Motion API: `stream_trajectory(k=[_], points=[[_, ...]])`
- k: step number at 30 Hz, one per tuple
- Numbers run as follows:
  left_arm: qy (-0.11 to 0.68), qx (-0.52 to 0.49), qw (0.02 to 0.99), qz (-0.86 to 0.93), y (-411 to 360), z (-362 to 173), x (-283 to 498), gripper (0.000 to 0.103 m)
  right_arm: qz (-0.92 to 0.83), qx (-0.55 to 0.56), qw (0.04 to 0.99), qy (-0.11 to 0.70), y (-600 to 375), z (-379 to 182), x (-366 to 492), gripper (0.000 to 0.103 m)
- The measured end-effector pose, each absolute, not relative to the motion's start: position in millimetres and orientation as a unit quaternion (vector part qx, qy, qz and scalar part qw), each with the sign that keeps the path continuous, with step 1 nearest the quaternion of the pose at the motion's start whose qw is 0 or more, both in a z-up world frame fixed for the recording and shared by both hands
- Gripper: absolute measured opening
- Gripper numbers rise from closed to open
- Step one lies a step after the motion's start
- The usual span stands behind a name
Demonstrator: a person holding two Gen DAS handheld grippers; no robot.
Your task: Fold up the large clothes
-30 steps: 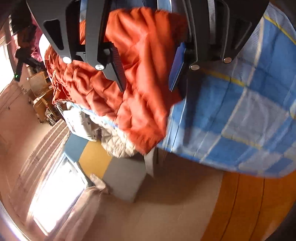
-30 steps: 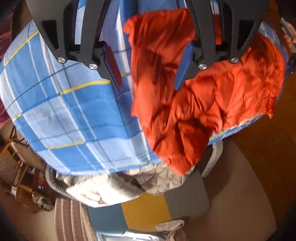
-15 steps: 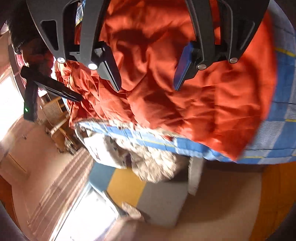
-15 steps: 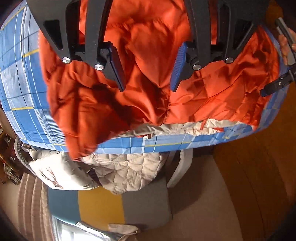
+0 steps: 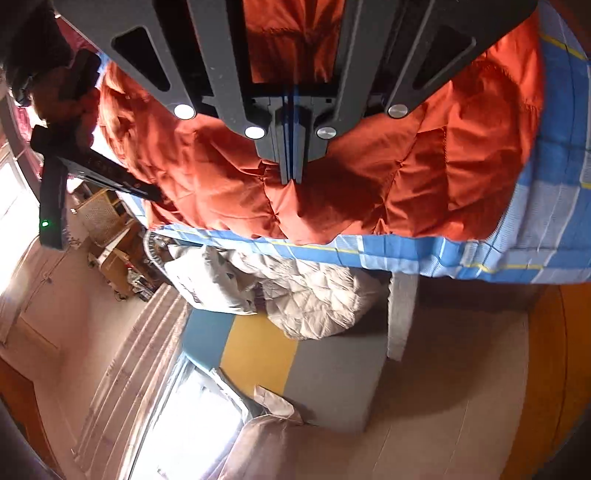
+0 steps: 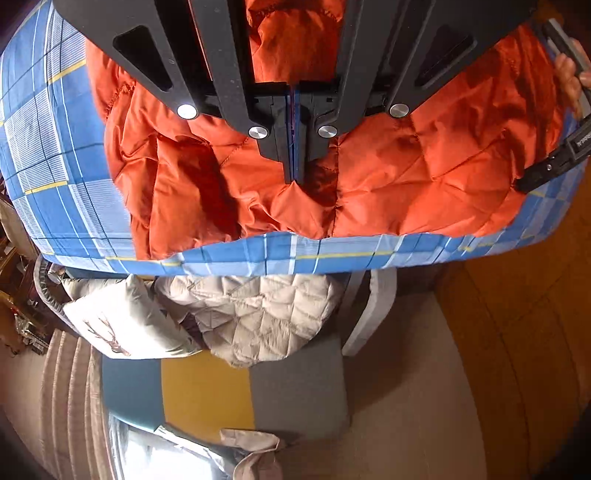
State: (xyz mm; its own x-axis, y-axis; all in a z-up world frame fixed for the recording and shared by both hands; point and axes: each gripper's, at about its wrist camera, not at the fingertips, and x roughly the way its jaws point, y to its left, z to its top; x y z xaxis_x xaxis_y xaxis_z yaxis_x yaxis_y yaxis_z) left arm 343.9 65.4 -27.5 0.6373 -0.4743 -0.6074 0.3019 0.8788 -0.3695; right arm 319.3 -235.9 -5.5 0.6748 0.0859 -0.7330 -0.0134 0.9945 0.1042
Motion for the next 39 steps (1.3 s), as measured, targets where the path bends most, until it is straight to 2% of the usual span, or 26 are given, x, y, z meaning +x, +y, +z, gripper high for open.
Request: stream_trajectory(k=[8,17,33,34,36,37,38,39], points=[[0.409,-0.089,0.89,-0.179,53,-70,384,0.0,-0.006,0.027,0.906,0.421,-230,-43,352,0.0],[0.417,-0.104,0.886,-0.173,55,-102,394,0.001,-0.014,0.039,0.903,0.428,-232,-80,369,0.0],[0.427,-0.132,0.88,-0.161,56,-116,397,0.004,-0.013,0.047,0.9,0.432,-233,-99,377,0.0],[0.431,-0.127,0.88,-0.155,55,-113,396,0.005,-0.014,0.046,0.899,0.436,-232,-98,377,0.001],[0.426,-0.12,0.886,-0.139,51,-102,390,0.019,-0.017,0.045,0.894,0.445,-234,-92,376,0.003],[0.421,-0.123,0.888,-0.138,50,-96,386,0.038,-0.018,0.05,0.893,0.447,-236,-88,374,0.011],[0.412,-0.121,0.894,-0.129,48,-88,379,0.047,-0.017,0.056,0.892,0.447,-237,-84,371,0.016],[0.402,-0.123,0.898,-0.129,46,-81,373,0.048,-0.017,0.06,0.894,0.444,-237,-79,367,0.025]])
